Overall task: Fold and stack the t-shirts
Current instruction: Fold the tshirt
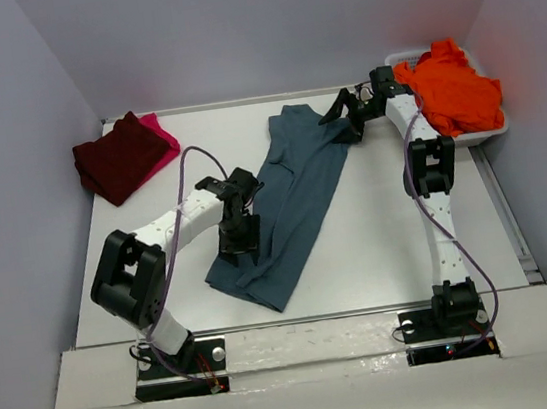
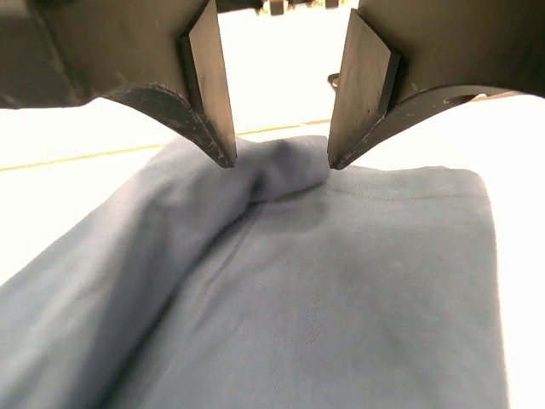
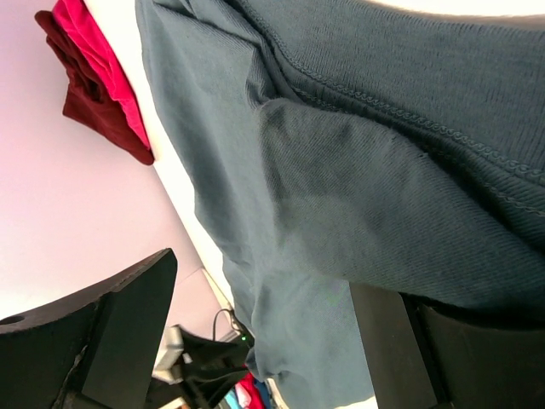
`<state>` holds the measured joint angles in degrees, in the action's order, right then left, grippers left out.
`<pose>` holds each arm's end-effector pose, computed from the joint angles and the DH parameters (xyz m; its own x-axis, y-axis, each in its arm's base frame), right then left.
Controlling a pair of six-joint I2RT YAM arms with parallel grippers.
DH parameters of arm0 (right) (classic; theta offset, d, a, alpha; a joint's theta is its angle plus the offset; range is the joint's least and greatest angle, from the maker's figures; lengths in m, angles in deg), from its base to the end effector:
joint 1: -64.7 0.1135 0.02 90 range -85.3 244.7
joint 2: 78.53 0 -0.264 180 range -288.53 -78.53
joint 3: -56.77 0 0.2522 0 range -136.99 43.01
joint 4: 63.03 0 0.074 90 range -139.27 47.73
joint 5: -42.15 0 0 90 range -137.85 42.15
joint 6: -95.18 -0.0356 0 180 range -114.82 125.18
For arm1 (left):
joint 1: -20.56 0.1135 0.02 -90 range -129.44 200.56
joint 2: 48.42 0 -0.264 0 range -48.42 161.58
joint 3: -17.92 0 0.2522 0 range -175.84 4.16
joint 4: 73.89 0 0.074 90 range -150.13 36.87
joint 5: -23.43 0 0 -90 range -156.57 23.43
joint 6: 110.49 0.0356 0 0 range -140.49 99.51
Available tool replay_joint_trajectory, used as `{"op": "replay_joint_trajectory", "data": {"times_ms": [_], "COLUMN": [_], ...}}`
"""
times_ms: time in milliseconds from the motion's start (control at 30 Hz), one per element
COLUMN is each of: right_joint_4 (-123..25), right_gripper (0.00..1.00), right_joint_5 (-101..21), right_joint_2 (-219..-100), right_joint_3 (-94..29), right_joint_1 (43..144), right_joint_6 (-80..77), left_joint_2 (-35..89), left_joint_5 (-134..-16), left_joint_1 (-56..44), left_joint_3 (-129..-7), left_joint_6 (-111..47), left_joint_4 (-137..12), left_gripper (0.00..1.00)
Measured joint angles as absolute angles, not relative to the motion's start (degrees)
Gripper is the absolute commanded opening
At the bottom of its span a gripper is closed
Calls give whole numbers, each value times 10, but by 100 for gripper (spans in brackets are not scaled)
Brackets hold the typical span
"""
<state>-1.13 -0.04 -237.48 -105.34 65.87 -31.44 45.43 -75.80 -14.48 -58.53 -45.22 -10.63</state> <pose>0.5683 0.0380 0.1385 -0.9234 0.3818 -0.0387 0.1903 0.5430 0.8179 0.2392 -0.1747 0.1938 -0.9798 0.1827 -0.0812 0.1961 0.9575 -0.2117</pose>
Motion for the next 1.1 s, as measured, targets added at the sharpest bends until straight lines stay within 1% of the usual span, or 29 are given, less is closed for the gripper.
{"op": "replay_joint_trajectory", "data": {"times_ms": [167, 300, 633, 900, 1100], "right_joint_4": [-11, -11, -18, -24, -26], "right_gripper": [88, 88, 88, 88, 88], "right_joint_5": [0, 0, 8, 17, 19], "right_joint_2": [-2375, -2375, -2375, -2375, -2375], "right_joint_3": [-1053, -1053, -1046, -1042, -1042], "right_joint_1": [659, 659, 659, 658, 658], "right_joint_6": [-310, -310, -311, -311, -311], "left_joint_2": [417, 386, 381, 334, 334], "left_joint_5": [-728, -725, -736, -753, -771], "left_joint_1": [-145, -145, -152, -155, -161], "left_joint_3": [-629, -626, -566, -509, -477], "left_joint_6": [-472, -477, -479, -492, -495], "left_joint_4": [-88, -80, -78, -83, -100], "left_gripper": [59, 58, 58, 58, 58]}}
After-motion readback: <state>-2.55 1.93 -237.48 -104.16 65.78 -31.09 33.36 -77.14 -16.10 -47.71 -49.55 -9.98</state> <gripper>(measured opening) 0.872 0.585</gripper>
